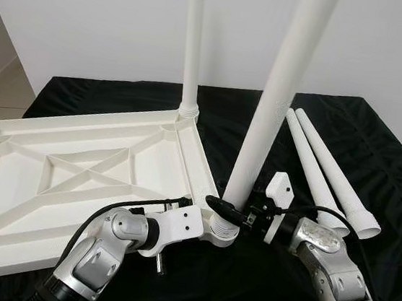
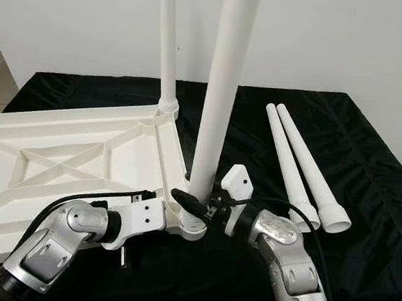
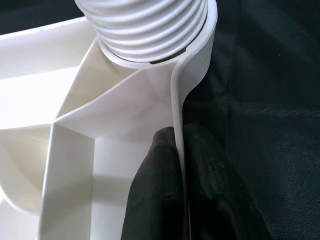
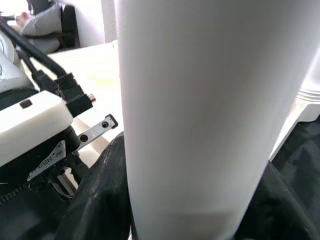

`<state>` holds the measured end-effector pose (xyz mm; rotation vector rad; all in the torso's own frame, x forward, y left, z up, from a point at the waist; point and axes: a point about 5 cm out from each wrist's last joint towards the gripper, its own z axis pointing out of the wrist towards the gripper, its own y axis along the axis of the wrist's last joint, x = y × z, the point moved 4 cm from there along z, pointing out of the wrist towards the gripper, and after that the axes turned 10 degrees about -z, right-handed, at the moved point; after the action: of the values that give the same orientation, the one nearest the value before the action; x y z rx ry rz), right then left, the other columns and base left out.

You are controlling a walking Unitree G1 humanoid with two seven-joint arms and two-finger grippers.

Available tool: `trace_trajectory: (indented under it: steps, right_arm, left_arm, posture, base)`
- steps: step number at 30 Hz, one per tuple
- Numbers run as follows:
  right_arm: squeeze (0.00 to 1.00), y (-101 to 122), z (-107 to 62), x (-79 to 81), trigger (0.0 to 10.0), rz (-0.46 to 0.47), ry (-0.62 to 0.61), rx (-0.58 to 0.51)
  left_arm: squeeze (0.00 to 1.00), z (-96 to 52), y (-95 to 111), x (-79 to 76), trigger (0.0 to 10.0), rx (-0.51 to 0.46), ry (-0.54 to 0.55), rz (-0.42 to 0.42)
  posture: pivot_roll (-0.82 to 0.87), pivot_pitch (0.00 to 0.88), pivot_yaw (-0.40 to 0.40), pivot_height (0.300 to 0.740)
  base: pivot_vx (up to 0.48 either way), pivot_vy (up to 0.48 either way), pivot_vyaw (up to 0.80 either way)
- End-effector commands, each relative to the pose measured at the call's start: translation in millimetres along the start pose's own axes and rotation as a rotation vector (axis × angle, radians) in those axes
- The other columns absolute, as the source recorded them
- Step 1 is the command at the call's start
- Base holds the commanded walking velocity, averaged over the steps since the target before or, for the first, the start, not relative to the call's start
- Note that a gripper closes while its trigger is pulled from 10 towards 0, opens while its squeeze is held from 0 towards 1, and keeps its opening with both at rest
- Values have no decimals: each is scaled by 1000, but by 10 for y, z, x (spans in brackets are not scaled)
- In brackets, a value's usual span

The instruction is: Building children table

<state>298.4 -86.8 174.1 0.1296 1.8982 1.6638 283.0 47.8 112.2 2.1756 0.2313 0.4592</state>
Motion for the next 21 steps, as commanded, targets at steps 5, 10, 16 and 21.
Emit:
trace_trajectory:
  steps: [5, 10, 16, 21]
  right_arm:
    - [0, -181, 29, 69, 10000, 7, 43, 111]
    - [0, -125, 35, 28, 10000, -41, 41, 112]
    - [0, -165, -4, -24, 10000, -112, 34, 171]
    - [0, -116, 1, -45, 10000, -131, 29, 162]
  left_arm:
    - [0, 25, -152, 73, 10000, 51, 129, -21]
    - [0, 23, -150, 72, 10000, 50, 129, -21]
    - [0, 18, -153, 68, 10000, 51, 131, -22]
    - [0, 14, -155, 69, 10000, 52, 131, -21]
  posture:
    - [-158, 108, 67, 740]
    - [-157, 109, 65, 740]
    - [-154, 105, 63, 740]
    - [-157, 101, 65, 740]
  base:
    - [0, 0, 0]
    - [0, 0, 0]
    - [0, 0, 0]
    - [0, 0, 0]
